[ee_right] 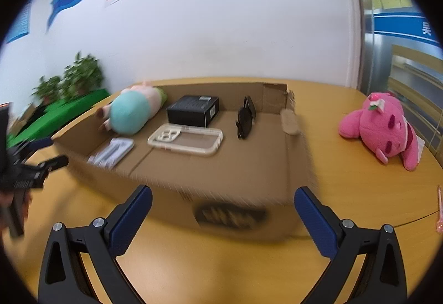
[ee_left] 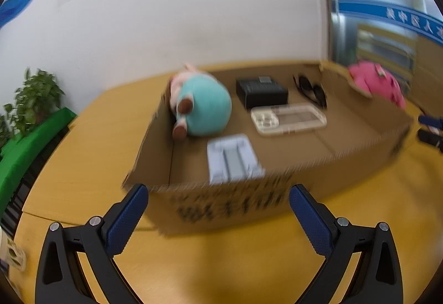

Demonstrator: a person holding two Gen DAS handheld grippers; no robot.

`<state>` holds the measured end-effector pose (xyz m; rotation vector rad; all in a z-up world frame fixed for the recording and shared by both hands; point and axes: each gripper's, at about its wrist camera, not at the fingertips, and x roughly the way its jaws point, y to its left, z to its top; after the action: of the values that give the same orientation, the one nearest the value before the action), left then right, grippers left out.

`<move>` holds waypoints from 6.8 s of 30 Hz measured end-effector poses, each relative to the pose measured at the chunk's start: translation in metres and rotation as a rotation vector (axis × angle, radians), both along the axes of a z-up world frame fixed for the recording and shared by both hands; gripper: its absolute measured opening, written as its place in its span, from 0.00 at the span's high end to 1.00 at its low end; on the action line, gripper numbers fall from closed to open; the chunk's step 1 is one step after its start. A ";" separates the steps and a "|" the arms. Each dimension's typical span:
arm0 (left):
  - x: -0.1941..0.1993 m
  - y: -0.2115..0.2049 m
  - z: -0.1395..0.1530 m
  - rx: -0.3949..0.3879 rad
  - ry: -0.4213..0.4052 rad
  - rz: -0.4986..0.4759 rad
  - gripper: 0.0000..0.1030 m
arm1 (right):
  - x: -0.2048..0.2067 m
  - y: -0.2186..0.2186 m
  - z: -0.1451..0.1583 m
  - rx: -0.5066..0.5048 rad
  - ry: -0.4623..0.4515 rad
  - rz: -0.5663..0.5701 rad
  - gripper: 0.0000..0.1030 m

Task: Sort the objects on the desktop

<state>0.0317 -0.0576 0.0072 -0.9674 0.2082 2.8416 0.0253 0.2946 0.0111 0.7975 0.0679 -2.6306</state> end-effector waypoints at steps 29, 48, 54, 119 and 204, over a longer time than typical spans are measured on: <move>-0.004 -0.120 -0.067 0.006 -0.297 -0.289 0.00 | -0.029 0.118 -0.075 0.251 -0.276 0.336 0.00; -0.006 -0.117 -0.066 0.004 -0.297 -0.289 0.00 | -0.032 0.116 -0.074 0.252 -0.277 0.336 0.00; -0.006 -0.116 -0.066 0.004 -0.297 -0.289 0.00 | -0.033 0.115 -0.074 0.252 -0.277 0.336 0.00; -0.014 -0.114 -0.068 0.004 -0.295 -0.283 0.00 | -0.025 0.124 -0.060 0.254 -0.278 0.338 0.00; -0.016 -0.109 -0.069 0.004 -0.295 -0.276 0.00 | -0.020 0.105 -0.051 0.249 -0.283 0.300 0.00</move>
<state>0.0156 -0.1662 -0.0618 -1.2345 0.2792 2.4183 0.0049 0.3992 -0.0400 1.1383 0.4098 -2.2323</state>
